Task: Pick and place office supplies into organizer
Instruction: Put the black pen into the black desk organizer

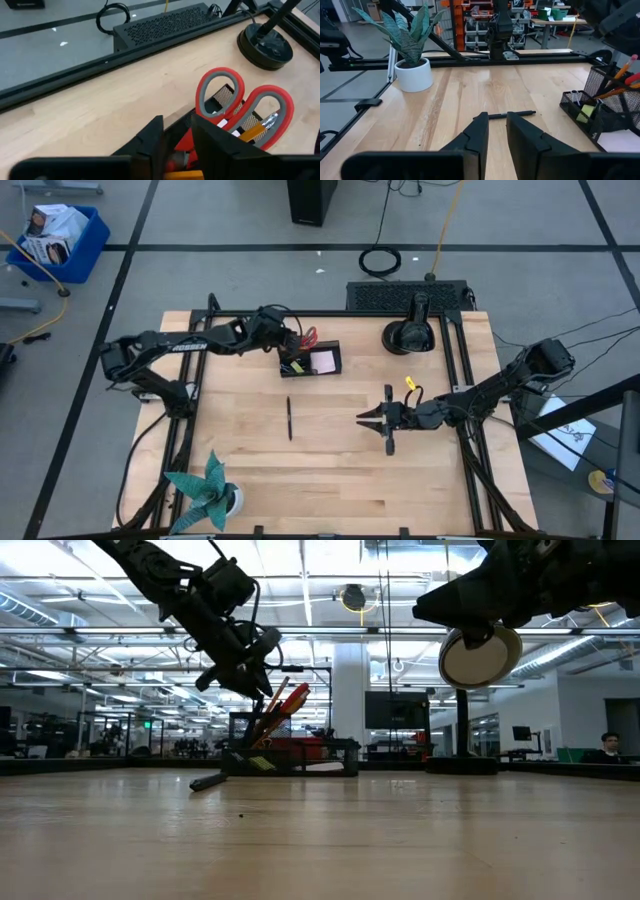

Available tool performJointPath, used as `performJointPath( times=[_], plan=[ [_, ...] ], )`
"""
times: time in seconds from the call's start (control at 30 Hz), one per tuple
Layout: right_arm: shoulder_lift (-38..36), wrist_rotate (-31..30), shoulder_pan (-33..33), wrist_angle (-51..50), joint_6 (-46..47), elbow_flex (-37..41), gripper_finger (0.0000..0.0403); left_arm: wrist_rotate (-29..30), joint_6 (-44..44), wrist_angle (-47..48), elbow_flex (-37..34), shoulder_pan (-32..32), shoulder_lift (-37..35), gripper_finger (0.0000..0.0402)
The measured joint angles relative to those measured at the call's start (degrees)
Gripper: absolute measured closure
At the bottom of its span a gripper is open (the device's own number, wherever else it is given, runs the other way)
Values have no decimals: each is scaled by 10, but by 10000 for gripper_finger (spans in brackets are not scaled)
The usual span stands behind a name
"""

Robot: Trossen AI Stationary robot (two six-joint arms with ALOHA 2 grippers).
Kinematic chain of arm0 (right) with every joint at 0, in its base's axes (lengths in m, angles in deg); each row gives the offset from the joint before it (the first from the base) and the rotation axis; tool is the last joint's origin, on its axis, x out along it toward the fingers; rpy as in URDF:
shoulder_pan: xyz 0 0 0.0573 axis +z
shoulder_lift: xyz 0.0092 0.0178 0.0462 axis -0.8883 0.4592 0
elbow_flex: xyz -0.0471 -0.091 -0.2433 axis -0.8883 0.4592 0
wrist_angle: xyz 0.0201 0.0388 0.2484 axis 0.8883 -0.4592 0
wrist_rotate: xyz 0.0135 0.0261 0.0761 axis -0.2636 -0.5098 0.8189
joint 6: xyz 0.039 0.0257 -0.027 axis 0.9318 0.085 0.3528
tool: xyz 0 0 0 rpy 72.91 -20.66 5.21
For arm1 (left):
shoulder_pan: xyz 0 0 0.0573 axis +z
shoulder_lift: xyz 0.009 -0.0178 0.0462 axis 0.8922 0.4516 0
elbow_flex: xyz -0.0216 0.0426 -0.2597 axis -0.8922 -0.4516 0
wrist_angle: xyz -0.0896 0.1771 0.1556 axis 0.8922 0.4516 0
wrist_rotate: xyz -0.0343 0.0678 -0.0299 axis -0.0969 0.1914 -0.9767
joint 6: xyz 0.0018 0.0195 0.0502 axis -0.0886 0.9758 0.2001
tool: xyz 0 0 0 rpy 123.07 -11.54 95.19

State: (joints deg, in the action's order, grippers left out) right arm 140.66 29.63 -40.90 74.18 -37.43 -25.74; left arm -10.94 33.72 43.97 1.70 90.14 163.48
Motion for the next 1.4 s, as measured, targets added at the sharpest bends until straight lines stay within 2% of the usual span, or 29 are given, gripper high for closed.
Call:
performJointPath(
  times=[0.2, 0.33, 0.47, 0.6, 0.73, 0.8, 0.87, 1.03, 1.23, 1.4],
  plan=[
    [0, 0, 0, -18, 17, 0, 344, -15, 0, 1, 0, 0, -13, 234],
    [0, 0, 0, -23, 18, 0, 344, -46, -46, 12, 0, -3, -53, 204],
    [0, 0, 0, -34, 17, 0, 344, -55, -79, 57, 1, -15, -119, 203],
    [0, 0, 0, -53, 17, 0, 344, -40, -152, 156, 1, -45, -180, 220],
    [0, 0, 0, -79, 18, 0, 344, -15, -243, 261, 1, -108, -213, 241],
    [0, 2, 1, -87, 33, 0, 344, 3, -300, 307, 0, -150, -210, 250],
    [0, 7, 4, -93, 64, 0, 344, 19, -341, 314, 0, -193, -197, 257],
    [0, 80, 4, -98, 123, 0, 344, 34, -442, 299, 0, -270, -135, 261],
    [0, 122, 4, -127, 86, 0, 344, -5, -513, 243, 0, -325, -46, 261],
    [0, 120, -4, -168, 43, 0, 344, -10, -542, 215, 0, -356, 6, 261]
  ],
)
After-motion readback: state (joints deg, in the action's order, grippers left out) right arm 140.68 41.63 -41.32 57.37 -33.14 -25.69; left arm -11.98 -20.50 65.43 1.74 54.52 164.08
